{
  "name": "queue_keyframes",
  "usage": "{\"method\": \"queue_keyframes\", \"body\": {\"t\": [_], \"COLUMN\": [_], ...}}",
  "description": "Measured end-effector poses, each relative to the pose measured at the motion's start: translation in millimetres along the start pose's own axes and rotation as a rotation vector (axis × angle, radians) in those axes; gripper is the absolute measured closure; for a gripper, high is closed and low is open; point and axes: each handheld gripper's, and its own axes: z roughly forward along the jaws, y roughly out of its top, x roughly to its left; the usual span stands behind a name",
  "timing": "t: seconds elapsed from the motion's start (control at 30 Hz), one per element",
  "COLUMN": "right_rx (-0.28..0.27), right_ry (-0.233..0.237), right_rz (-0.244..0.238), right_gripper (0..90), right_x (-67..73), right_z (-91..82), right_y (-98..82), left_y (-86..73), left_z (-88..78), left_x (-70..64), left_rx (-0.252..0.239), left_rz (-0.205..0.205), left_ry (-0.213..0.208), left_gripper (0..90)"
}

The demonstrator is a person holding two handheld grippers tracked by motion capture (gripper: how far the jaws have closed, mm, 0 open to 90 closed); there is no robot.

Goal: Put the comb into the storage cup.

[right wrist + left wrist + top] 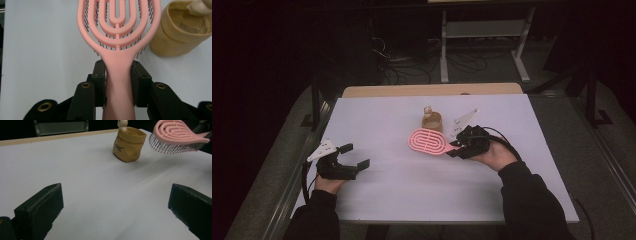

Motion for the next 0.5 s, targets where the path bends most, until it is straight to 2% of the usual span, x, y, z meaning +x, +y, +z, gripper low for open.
{"method": "queue_keyframes", "body": {"t": [0.27, 0.5], "right_rx": [-0.012, -0.024], "right_ry": [-0.006, -0.021], "right_rz": [-0.025, -0.034], "right_gripper": [67.7, 67.7], "right_x": [0.2, -0.7], "right_z": [-6.0, -14.5], "right_y": [12.6, 21.9], "left_y": [9.1, 20.2], "left_z": [0.9, -0.5], "left_x": [-4.0, -6.7], "left_rx": [0.004, -0.001], "left_rz": [0.013, 0.011], "left_ry": [-0.021, -0.063], "left_gripper": [0.0, 0.0]}}
